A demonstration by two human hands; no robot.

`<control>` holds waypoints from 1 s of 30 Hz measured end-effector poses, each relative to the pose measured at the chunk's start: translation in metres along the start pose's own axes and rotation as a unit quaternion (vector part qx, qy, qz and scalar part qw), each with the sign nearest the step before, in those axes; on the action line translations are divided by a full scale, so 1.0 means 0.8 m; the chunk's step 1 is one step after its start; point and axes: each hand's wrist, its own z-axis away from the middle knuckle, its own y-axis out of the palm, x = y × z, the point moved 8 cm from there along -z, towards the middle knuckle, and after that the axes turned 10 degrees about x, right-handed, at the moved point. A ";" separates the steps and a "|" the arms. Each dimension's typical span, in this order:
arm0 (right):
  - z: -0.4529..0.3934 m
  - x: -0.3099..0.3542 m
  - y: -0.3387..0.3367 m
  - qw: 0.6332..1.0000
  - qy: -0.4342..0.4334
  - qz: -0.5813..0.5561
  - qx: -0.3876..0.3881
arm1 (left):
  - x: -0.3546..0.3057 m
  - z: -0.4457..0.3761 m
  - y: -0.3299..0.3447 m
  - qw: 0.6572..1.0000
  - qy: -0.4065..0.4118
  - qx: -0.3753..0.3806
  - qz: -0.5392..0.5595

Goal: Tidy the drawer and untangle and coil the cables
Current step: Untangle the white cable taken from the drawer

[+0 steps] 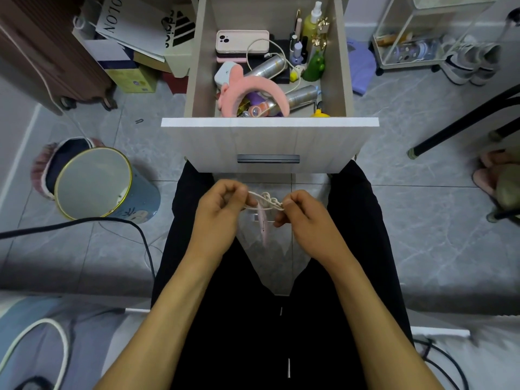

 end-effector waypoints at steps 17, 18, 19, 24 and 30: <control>-0.006 0.025 0.008 0.969 -0.054 0.239 -0.044 | 0.018 0.012 0.009 0.997 -0.013 -0.046 0.062; -0.006 0.026 0.008 0.965 -0.061 0.251 -0.044 | 0.019 0.012 0.008 0.997 -0.017 -0.042 0.066; -0.005 0.025 0.007 0.965 -0.061 0.250 -0.044 | 0.017 0.012 0.007 0.998 -0.015 -0.026 0.046; -0.005 0.007 -0.002 0.986 -0.017 0.166 -0.030 | 0.013 0.001 0.018 0.983 -0.026 0.105 -0.146; -0.007 0.006 0.001 0.991 0.013 0.126 -0.049 | 0.002 0.003 0.020 0.993 0.037 0.062 -0.093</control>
